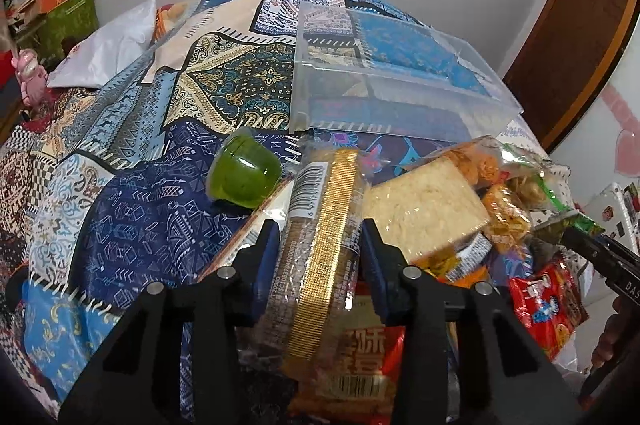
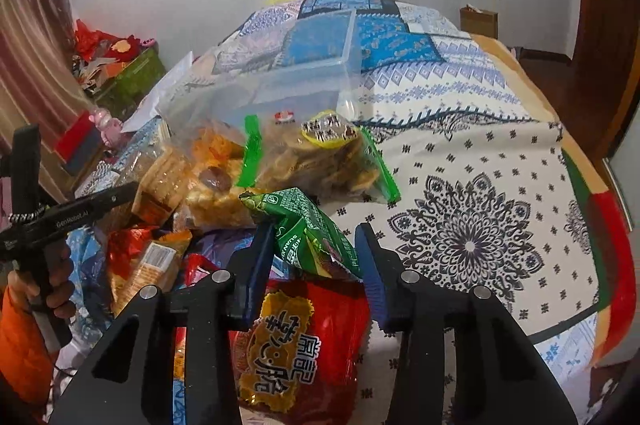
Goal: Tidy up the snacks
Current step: 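Carry the wafer roll into the box with left while right drops green bag in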
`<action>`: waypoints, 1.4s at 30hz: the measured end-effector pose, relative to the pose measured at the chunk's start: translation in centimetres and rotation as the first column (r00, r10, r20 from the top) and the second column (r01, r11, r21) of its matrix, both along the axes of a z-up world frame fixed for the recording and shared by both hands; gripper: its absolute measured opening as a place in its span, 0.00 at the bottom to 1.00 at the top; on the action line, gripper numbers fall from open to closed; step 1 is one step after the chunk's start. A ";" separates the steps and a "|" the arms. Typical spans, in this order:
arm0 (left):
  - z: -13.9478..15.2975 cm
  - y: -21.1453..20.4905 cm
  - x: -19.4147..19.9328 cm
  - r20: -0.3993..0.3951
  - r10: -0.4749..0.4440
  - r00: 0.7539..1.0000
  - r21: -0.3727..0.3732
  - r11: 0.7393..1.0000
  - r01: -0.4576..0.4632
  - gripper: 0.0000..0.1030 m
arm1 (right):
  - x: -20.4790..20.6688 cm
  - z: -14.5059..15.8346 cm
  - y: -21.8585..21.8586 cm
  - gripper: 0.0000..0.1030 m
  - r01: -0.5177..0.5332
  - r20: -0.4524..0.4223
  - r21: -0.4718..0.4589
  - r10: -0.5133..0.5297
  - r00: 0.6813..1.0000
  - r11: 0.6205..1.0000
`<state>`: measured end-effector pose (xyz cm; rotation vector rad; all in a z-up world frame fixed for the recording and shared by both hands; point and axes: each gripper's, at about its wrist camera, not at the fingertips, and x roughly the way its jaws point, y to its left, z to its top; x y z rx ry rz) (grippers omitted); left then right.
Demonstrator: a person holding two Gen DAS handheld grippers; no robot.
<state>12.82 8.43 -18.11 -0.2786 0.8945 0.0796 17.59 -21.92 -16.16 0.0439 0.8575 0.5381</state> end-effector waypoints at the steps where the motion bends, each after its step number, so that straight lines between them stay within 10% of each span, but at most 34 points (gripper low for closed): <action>1: 0.2 0.0 -0.2 0.006 0.001 1.000 -0.001 1.000 -0.001 0.38 | 0.0 0.3 0.0 0.37 0.001 0.008 0.000 -0.001 1.000 1.000; 26: 10.2 -1.2 2.7 0.266 -0.027 0.964 0.010 1.000 0.025 0.33 | 3.4 8.2 3.7 0.37 -0.038 0.265 0.041 0.026 0.964 0.998; 42: 11.1 -0.1 10.4 0.287 -0.020 0.958 0.087 0.996 -0.005 0.33 | 9.7 7.5 7.0 0.37 -0.059 0.241 -0.003 0.058 0.969 0.998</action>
